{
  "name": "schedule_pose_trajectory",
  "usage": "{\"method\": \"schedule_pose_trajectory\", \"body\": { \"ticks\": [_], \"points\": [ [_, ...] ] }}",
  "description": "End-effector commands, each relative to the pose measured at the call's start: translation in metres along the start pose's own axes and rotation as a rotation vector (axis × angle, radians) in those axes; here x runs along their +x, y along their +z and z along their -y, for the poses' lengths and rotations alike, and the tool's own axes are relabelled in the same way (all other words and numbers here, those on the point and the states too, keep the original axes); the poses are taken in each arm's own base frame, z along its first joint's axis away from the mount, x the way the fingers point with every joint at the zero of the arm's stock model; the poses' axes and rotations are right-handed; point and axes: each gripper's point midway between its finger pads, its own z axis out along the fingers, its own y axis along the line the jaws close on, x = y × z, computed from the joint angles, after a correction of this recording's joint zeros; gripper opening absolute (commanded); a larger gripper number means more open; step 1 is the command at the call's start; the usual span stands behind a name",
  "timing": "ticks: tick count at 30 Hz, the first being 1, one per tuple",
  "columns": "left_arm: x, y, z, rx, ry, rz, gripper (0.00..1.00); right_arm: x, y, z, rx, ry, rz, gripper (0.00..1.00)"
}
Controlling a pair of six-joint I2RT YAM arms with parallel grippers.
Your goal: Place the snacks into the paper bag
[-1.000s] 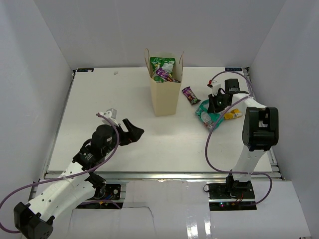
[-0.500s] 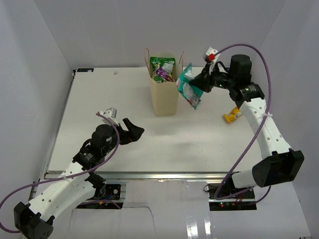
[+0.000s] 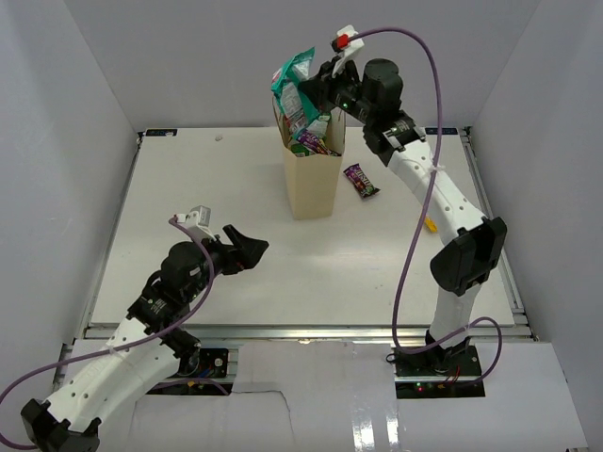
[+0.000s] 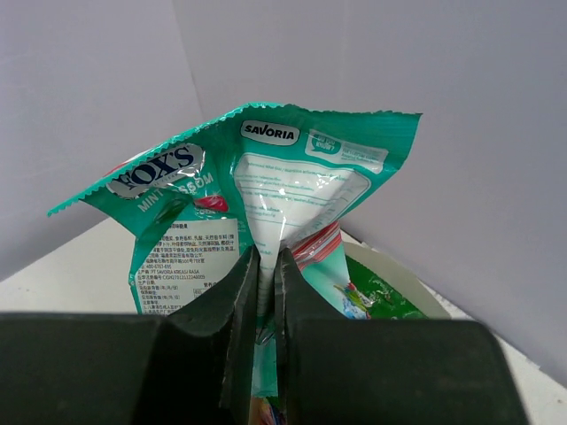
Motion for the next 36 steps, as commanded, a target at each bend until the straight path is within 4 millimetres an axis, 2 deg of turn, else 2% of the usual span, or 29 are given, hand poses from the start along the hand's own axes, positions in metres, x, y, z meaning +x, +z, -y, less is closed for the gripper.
{"method": "schedule_pose_trajectory", "body": {
  "ticks": [1,3,4,5,6,11,12,13,14,15,16,17,18,19,21,22,23,24,26,27,28,30,31,33,34,36],
  "points": [
    [-0.005,-0.006,0.0,0.0,-0.025,0.029,0.98,-0.033,0.011,0.012,0.118,-0.001,0.152,0.08],
    [-0.004,-0.008,0.0,-0.004,-0.026,0.022,0.98,-0.021,0.01,0.024,0.172,-0.037,0.132,0.08],
    [-0.003,-0.008,-0.001,-0.006,-0.029,0.018,0.98,-0.003,0.01,0.029,0.184,-0.049,0.097,0.08],
    [-0.002,-0.008,-0.002,-0.008,-0.03,0.015,0.98,-0.004,0.006,0.032,0.209,-0.066,0.102,0.08],
    [-0.002,-0.008,-0.002,-0.009,-0.033,0.014,0.98,0.016,0.006,0.035,0.215,-0.085,0.073,0.08],
    [0.0,-0.003,-0.002,-0.01,-0.021,0.002,0.98,0.042,-0.001,0.036,0.217,-0.133,0.008,0.08],
    [0.001,-0.001,-0.001,-0.009,-0.019,-0.003,0.98,0.047,-0.003,0.036,0.217,-0.138,-0.005,0.13],
    [0.0,-0.001,0.0,-0.005,-0.014,-0.003,0.98,0.052,-0.004,0.037,0.214,-0.156,-0.024,0.28],
    [0.0,0.0,0.002,0.002,-0.008,-0.011,0.98,0.054,-0.005,0.036,0.209,-0.166,-0.036,0.37],
    [0.001,0.002,0.002,-0.001,-0.005,-0.019,0.98,0.058,-0.008,0.037,0.209,-0.185,-0.058,0.6],
    [0.002,0.003,0.002,0.0,-0.002,-0.025,0.98,0.054,-0.01,0.033,0.192,-0.196,-0.063,0.69],
    [0.003,0.004,0.002,0.0,0.003,-0.032,0.98,0.031,-0.015,0.028,0.176,-0.219,-0.034,0.75],
    [0.003,0.003,0.003,0.003,0.005,-0.033,0.98,0.025,-0.02,0.022,0.151,-0.235,-0.044,0.79],
    [0.003,0.003,0.003,0.003,0.005,-0.031,0.98,0.001,-0.03,0.012,0.119,-0.277,-0.006,0.85],
    [0.002,0.002,0.002,0.001,0.003,-0.024,0.98,-0.017,-0.042,0.003,0.083,-0.313,0.005,0.89],
    [0.002,0.002,0.001,-0.001,0.001,-0.021,0.98,-0.019,-0.048,-0.006,0.036,-0.322,-0.006,0.91],
    [0.002,0.002,0.0,-0.003,0.003,-0.019,0.98,-0.03,-0.061,-0.007,0.016,-0.348,-0.001,0.92],
    [0.003,0.003,0.0,-0.006,0.005,-0.02,0.98,-0.019,-0.07,-0.01,-0.031,-0.339,-0.047,0.93],
    [0.002,0.003,0.0,-0.006,0.006,-0.023,0.98,-0.023,-0.097,-0.005,-0.071,-0.324,-0.05,0.93],
    [0.004,0.004,0.0,-0.007,0.008,-0.03,0.98,0.006,-0.107,-0.001,-0.099,-0.28,-0.118,0.93],
    [0.003,0.004,0.001,-0.004,0.008,-0.029,0.98,0.008,-0.125,0.02,-0.045,-0.265,-0.14,0.93],
    [0.005,0.005,0.0,-0.003,0.011,-0.035,0.98,0.039,-0.147,0.047,0.029,-0.171,-0.221,0.92],
    [0.006,0.005,0.0,-0.003,0.01,-0.038,0.98,0.077,-0.172,0.076,0.12,-0.097,-0.318,0.92],
    [0.007,0.006,0.0,-0.001,0.01,-0.04,0.98,0.119,-0.2,0.107,0.259,0.015,-0.432,0.92],
    [0.008,0.008,0.0,0.001,0.01,-0.044,0.98,0.159,-0.234,0.136,0.405,0.104,-0.545,0.92],
    [0.009,0.01,0.001,0.007,0.01,-0.047,0.98,0.195,-0.276,0.167,0.624,0.243,-0.639,0.93]
  ]
}}
